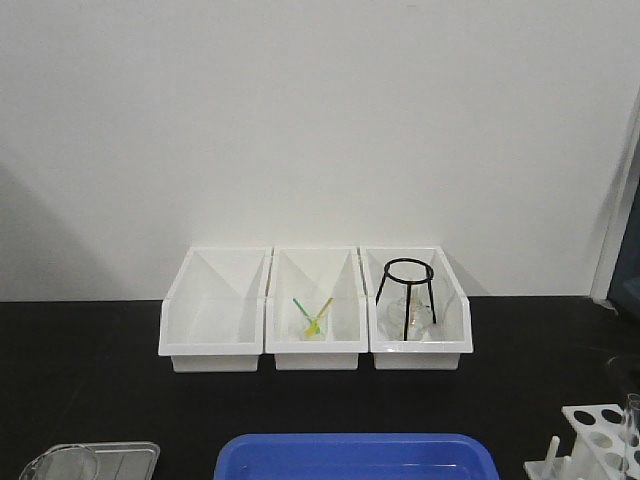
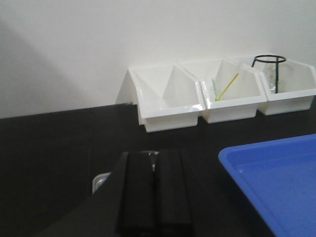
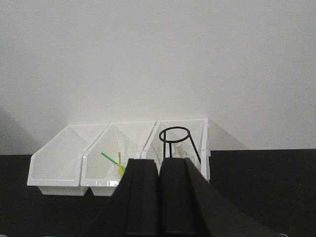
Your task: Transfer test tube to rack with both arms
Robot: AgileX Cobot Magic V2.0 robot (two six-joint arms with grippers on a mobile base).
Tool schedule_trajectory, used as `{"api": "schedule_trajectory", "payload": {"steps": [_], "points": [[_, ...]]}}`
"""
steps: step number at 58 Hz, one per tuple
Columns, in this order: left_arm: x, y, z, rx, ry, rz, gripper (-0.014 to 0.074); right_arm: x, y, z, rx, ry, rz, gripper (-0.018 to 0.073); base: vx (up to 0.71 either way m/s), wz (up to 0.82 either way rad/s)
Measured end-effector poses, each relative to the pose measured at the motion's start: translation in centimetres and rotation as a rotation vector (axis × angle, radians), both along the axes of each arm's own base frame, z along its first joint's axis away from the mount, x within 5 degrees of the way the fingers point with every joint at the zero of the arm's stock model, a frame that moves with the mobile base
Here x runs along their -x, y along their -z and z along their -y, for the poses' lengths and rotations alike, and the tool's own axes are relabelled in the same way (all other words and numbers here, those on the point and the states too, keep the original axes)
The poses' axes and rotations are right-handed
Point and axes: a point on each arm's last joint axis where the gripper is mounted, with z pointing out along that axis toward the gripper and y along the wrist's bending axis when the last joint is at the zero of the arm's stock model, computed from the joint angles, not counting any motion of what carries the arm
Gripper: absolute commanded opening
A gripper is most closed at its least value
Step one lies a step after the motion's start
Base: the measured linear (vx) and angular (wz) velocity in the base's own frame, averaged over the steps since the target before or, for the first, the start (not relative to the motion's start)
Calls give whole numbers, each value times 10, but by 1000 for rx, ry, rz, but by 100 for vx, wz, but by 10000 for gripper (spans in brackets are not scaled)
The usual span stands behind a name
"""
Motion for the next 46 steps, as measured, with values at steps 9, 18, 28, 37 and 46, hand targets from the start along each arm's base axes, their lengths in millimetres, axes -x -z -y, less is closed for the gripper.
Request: {"api": "schedule_trajectory", "payload": {"steps": [9, 18, 28, 37, 46], "points": [[9, 28, -3, 37, -41, 28, -3, 0, 0, 0, 0, 0, 0, -11, 0, 0], [13, 26, -4, 40, -43, 64, -3, 0, 0, 0, 1, 0, 0, -11, 0, 0], [13, 27, -4, 39, -43, 56, -3, 1, 0, 0, 2, 0, 3, -11, 0, 0], [13, 27, -4, 39, -43, 56, -3, 1, 0, 0, 2, 1, 3, -11, 0, 0], [13, 27, -4, 39, -43, 56, -3, 1, 0, 0, 2, 2, 3, -11, 0, 0]]}}
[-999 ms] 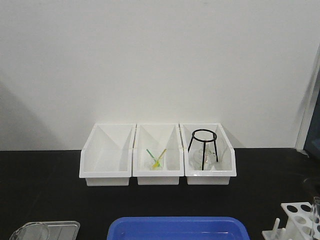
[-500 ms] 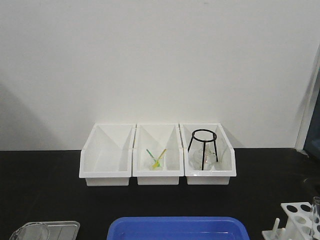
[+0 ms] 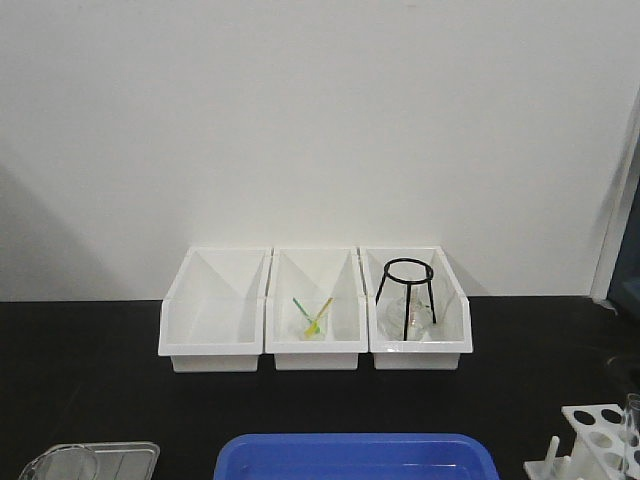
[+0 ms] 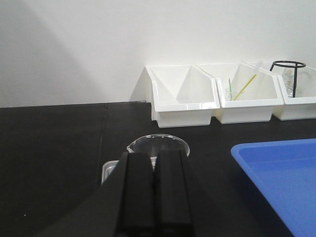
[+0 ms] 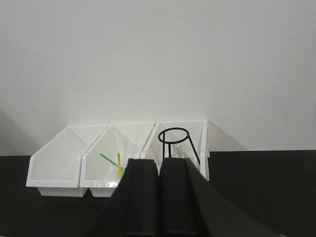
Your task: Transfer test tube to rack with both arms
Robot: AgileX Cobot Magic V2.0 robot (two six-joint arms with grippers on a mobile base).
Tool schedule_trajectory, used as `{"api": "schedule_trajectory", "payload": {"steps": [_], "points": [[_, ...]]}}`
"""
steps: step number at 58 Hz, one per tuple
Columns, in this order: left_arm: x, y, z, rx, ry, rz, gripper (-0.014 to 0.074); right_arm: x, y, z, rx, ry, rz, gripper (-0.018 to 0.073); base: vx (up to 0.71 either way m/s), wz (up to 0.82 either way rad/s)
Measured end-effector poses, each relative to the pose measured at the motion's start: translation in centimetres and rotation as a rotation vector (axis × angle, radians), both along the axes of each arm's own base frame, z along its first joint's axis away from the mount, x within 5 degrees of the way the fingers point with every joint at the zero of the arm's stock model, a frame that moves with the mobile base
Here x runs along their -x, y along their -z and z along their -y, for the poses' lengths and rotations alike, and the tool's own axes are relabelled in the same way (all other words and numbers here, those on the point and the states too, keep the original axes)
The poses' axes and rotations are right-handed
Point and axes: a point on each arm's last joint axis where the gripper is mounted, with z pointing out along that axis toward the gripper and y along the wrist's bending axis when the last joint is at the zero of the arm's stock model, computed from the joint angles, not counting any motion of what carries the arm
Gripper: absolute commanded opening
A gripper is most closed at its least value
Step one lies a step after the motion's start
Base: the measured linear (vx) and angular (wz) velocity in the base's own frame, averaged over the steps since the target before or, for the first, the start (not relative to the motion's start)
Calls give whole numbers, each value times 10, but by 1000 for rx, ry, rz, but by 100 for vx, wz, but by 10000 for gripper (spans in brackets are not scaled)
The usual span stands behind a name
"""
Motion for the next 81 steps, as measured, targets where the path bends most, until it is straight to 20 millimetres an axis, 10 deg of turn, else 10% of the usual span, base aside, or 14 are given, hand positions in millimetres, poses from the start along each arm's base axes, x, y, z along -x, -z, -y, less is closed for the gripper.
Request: {"api": "schedule_trajectory", "payload": {"steps": [81], "points": [[0, 0, 0, 0, 0, 0, -3, -20, 22, 26, 116, 237, 159, -11, 0, 0]]}}
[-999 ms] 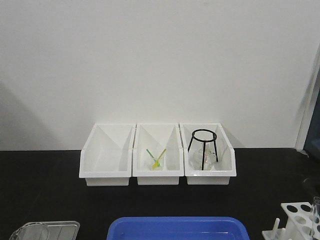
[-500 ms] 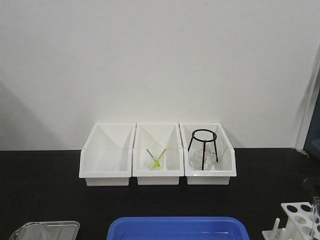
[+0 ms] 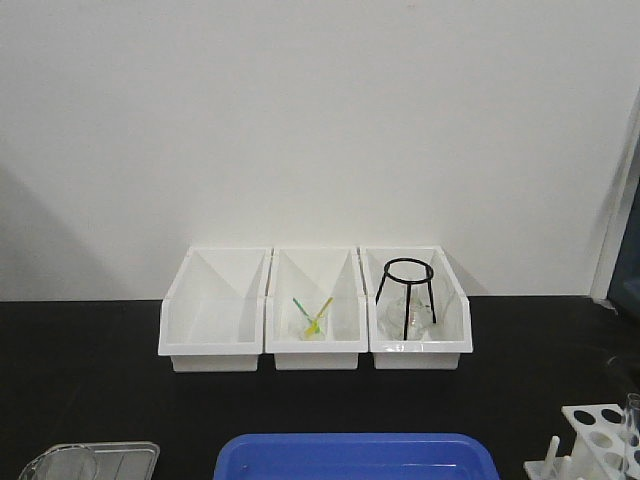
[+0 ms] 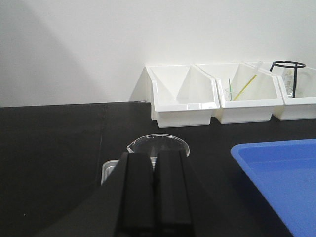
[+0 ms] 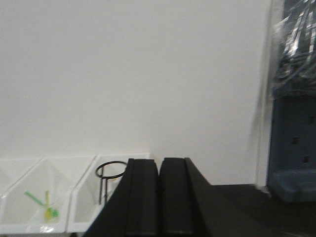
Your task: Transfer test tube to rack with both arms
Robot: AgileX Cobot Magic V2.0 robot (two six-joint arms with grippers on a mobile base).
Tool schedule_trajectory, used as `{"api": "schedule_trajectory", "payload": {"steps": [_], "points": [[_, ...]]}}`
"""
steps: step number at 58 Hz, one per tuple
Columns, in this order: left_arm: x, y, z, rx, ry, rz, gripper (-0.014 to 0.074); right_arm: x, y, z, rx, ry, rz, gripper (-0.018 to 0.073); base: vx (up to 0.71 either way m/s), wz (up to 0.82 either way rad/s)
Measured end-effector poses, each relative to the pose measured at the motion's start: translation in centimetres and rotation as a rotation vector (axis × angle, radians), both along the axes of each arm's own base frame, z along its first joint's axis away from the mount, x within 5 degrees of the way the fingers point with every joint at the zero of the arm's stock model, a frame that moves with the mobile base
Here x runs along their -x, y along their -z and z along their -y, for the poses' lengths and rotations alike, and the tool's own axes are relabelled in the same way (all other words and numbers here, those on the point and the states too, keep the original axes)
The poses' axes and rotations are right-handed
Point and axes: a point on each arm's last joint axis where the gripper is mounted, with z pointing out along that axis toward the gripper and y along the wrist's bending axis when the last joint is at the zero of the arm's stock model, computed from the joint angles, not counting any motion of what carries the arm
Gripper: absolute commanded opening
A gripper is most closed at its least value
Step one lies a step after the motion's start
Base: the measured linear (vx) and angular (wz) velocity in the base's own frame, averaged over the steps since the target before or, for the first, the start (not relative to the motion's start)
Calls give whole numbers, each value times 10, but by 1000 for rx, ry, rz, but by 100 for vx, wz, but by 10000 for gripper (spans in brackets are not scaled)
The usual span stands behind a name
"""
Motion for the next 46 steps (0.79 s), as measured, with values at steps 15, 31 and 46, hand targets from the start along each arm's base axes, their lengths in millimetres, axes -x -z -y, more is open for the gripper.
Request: {"api": "schedule_trajectory", "payload": {"steps": [15, 31, 46], "points": [[0, 0, 0, 0, 0, 0, -3, 7, 10, 19, 76, 226, -126, -11, 0, 0], [0, 0, 0, 0, 0, 0, -3, 33, 25, 13, 186, 253, -183, -11, 0, 0], [0, 0, 0, 0, 0, 0, -3, 66, 67, -15, 204, 66, -142, -11, 0, 0]]}}
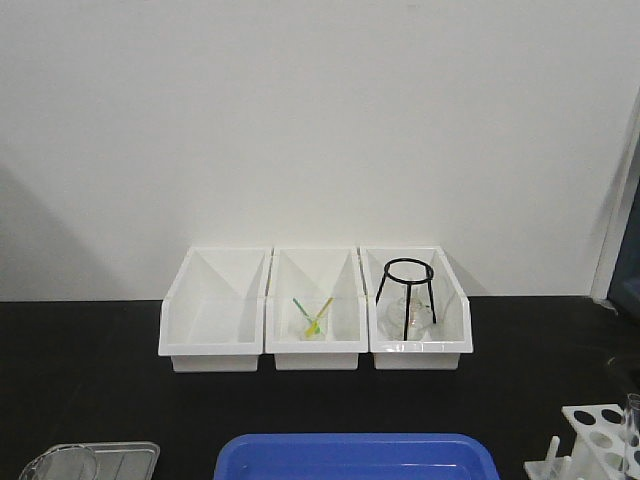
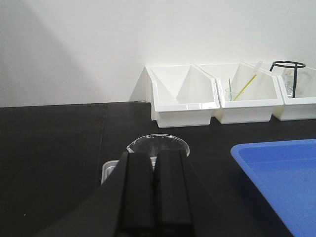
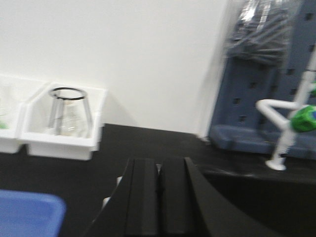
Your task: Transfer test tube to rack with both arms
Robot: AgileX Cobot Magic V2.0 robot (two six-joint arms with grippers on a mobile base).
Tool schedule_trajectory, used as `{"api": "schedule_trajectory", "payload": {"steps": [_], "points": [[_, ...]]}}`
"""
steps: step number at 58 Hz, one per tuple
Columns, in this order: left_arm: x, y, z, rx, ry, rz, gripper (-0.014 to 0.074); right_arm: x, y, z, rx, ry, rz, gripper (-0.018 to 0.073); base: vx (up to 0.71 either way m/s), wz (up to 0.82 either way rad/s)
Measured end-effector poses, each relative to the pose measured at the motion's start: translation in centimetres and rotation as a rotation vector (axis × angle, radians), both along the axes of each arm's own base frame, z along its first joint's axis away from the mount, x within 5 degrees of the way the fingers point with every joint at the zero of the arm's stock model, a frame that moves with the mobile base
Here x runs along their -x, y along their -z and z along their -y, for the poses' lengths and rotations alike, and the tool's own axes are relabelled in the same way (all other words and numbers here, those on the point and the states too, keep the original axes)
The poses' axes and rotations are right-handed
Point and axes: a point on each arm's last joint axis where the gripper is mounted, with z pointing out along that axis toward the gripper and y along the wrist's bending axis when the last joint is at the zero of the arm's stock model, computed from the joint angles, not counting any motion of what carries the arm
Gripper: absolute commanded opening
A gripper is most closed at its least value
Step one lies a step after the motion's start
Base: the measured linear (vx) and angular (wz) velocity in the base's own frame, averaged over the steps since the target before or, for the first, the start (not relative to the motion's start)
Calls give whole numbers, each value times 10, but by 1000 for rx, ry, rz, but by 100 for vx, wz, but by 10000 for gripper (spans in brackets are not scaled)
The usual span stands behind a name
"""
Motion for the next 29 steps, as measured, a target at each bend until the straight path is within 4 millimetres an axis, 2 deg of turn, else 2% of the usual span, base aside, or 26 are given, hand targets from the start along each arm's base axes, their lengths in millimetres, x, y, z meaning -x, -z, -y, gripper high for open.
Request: {"api": "schedule_trajectory", "payload": {"steps": [17, 29], "points": [[0, 0, 0, 0, 0, 0, -3, 32, 46, -6, -74, -54, 82, -11, 0, 0], [0, 0, 0, 0, 0, 0, -3, 40, 70, -6, -77, -56, 108, -11, 0, 0]]}}
